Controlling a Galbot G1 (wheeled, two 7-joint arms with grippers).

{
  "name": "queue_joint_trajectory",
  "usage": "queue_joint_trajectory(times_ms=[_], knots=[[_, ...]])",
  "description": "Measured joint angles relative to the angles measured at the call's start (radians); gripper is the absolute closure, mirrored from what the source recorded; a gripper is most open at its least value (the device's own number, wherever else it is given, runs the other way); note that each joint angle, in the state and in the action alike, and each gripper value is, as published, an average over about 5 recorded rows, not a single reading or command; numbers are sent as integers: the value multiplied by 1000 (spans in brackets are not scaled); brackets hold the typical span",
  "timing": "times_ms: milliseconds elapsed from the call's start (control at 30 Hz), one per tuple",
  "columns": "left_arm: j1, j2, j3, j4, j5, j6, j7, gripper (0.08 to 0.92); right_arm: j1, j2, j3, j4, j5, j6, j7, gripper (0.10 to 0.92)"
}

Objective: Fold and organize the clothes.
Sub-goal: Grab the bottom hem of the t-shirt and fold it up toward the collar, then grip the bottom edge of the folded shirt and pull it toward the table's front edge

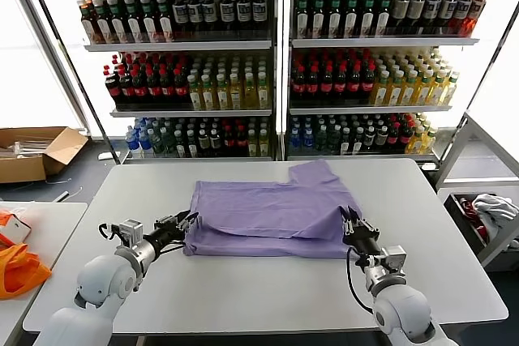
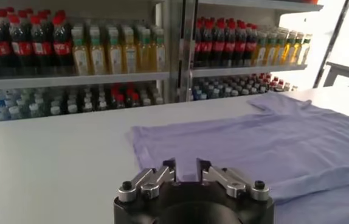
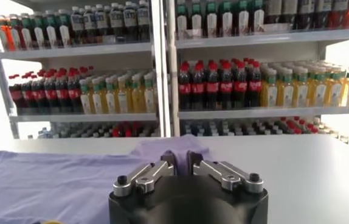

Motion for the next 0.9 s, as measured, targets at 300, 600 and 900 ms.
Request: queue_joint_trajectory(times_ms=[300,600,900], knots=[[105,-7,-24,-85,32,-2,-19,269,-114,11,84,94,-43,-71,52,276],[165,-39,-4,-117,47,1,-42,178,-218,35,126,127,-75,-122,86,254],[173,-60,-5,-101,11,18,-56,338,-252,49,111,115,-86,-142,114,509]])
